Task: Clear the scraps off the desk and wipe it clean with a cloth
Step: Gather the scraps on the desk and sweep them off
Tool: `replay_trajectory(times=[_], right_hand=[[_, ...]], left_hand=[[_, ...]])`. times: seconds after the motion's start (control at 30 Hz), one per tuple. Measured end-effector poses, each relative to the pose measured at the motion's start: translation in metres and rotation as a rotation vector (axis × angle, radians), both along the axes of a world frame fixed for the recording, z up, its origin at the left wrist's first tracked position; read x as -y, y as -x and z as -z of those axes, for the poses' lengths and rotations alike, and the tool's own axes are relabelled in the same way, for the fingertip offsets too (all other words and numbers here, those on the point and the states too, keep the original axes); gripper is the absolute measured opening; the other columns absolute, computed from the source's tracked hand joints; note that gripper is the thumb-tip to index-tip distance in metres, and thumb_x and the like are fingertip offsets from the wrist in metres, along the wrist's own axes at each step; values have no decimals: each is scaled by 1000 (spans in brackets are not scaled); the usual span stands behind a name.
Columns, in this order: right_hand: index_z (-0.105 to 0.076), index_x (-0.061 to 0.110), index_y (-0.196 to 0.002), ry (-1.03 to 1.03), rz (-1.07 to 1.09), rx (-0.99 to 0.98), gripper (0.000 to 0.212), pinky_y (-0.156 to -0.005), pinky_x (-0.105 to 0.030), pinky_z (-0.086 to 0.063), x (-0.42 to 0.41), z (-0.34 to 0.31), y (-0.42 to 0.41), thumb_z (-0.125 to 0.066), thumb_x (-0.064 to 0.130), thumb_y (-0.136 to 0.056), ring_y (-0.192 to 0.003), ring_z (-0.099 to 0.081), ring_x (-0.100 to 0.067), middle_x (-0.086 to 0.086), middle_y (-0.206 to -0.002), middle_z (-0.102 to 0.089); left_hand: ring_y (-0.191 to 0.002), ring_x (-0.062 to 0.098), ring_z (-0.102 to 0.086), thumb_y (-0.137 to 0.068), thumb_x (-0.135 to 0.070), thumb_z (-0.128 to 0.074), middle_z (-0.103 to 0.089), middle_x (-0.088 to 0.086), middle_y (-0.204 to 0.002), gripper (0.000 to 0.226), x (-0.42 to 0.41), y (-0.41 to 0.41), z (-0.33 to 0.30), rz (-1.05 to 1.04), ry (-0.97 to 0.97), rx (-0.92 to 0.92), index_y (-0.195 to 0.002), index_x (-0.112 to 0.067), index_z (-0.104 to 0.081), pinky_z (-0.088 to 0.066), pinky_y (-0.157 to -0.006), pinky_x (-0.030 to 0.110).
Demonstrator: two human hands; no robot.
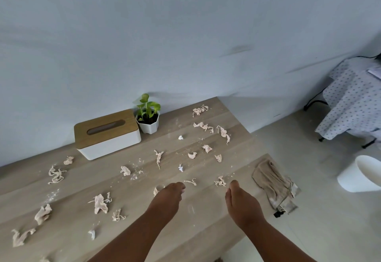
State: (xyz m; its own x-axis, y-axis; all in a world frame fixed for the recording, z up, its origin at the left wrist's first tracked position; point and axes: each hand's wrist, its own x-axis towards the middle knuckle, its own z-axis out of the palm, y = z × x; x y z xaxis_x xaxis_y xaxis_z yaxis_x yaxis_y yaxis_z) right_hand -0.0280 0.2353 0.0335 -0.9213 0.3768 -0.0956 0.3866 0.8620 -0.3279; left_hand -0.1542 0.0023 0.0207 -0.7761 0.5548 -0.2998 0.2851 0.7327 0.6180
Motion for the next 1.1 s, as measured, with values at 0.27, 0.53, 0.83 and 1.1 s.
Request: replay_trajectory(times=[0.27, 0.53, 0.83, 1.1], right_hand=[[-51, 14, -121, 26, 18, 56, 21, -73, -31, -46, -14, 9, 4, -40, 14, -103, -92, -66, -24, -3, -101, -64], [-52, 22, -115, -61, -52, 61, 26, -65, -33, -45, -30, 22, 19, -34, 39, -108, -87, -69, -23, 3, -104, -64], [-59, 19, -100, -85, -169, -54, 26, -50, -31, -40, -53, 33, 41, -56, 45, -98, -67, -67, -22, 3, -91, -64], [-60, 17, -100, -102, -235, -41, 54, -48, -30, -47, -61, 46, 57, -68, 66, -80, -69, -65, -21, 2, -92, -57]], left_hand=[[-90, 15, -63, -103, -26, -53, -64, -9, -90, 14, -4, 14, 10, 9, -45, -58, -108, -23, -67, -48, -79, 26], [-90, 23, -66, -103, -58, -41, -65, -4, -90, 32, -19, 24, 8, -31, 142, -247, -103, -28, -53, -40, -65, 31], [-127, 20, -54, -67, -93, -46, -51, -6, -135, 104, -40, 36, 32, -78, 253, -193, -148, -32, -24, -52, -91, 37], [-126, 24, -51, -72, -87, -54, -48, -1, -133, 95, -57, 52, 43, -121, 396, -138, -141, -26, -29, -52, -93, 40]])
